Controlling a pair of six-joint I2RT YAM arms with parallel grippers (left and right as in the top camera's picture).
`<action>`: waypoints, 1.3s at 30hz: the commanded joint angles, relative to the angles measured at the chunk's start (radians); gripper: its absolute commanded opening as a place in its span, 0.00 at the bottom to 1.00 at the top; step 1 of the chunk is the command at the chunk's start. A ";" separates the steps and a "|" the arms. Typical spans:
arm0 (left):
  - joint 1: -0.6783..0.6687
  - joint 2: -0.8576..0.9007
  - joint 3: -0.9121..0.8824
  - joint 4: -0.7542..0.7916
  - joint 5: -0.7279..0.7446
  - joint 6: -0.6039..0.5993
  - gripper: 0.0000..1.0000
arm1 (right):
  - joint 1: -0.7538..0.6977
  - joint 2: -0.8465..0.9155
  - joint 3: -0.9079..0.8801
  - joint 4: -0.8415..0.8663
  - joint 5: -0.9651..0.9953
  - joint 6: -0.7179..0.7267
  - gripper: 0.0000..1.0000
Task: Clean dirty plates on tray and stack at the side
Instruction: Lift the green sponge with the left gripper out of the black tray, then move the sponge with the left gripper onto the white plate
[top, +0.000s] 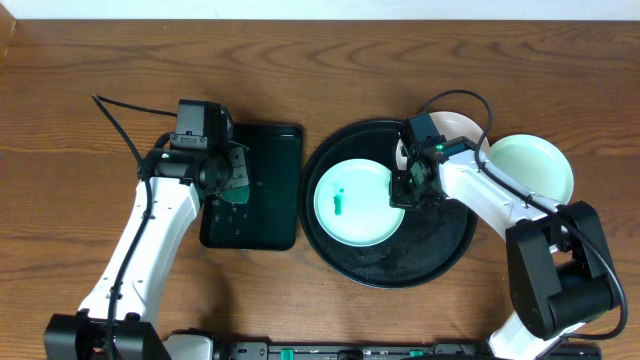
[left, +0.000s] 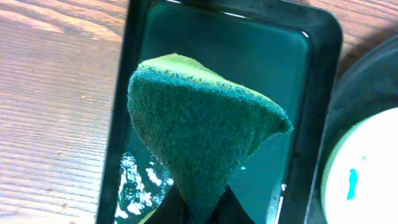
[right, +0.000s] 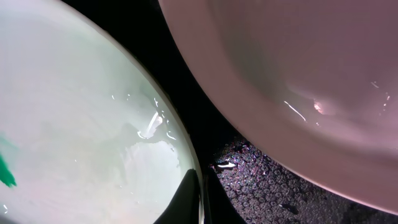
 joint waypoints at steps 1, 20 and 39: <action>0.002 0.000 0.050 0.007 -0.039 -0.017 0.07 | 0.000 0.002 -0.006 0.004 0.017 -0.008 0.01; -0.262 0.003 0.064 0.141 -0.032 -0.175 0.07 | 0.000 0.002 -0.006 0.004 0.017 -0.008 0.01; -0.503 0.189 0.064 0.167 -0.013 -0.335 0.07 | 0.000 0.002 -0.006 0.002 0.016 -0.008 0.01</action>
